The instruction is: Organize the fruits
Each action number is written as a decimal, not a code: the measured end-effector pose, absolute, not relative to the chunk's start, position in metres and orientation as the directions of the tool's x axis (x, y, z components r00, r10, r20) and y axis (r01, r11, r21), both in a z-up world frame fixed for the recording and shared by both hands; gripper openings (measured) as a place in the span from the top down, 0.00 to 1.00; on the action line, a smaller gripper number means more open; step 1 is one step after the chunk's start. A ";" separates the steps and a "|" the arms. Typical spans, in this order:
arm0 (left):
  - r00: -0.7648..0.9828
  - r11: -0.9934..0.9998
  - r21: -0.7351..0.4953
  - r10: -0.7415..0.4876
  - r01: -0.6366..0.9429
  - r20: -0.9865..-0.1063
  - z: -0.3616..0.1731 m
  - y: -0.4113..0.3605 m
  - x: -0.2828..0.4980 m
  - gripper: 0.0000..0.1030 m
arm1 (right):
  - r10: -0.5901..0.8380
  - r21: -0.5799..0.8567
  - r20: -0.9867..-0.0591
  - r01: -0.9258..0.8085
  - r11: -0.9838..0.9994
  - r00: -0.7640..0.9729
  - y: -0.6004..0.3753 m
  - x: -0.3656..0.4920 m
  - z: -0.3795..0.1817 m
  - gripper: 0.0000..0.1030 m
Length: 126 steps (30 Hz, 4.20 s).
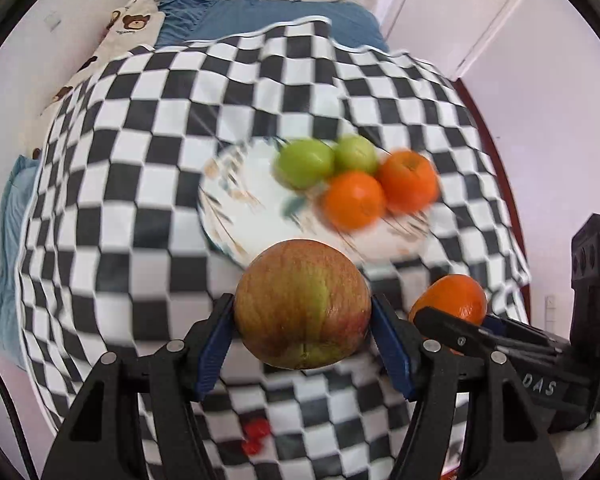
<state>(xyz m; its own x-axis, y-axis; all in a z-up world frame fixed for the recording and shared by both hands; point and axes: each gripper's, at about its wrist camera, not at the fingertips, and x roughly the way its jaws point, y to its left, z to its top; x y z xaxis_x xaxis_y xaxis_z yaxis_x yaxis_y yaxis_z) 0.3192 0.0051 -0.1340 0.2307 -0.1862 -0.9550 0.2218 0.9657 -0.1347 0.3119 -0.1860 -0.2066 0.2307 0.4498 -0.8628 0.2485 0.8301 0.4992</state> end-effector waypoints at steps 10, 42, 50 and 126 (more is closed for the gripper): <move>0.144 0.977 -0.055 -0.086 0.205 -0.986 -0.181 0.027 0.419 0.37 | 0.466 0.497 -0.867 0.264 0.826 0.177 -0.140 0.396 -0.241 0.34; 0.203 0.991 -0.028 -0.055 0.133 -0.978 -0.163 0.025 0.365 0.04 | 0.063 0.108 -0.969 0.181 0.977 0.238 -0.173 0.383 -0.184 0.04; 0.292 0.992 -0.045 -0.079 0.122 -0.953 -0.123 0.026 0.330 0.04 | 0.028 0.083 -0.949 0.165 0.983 0.314 -0.182 0.353 -0.146 0.04; -0.128 0.918 -0.120 -0.076 0.378 -0.989 -0.312 -0.198 0.186 0.36 | 0.400 0.374 -0.912 0.592 0.714 0.094 -0.376 0.166 -0.312 0.45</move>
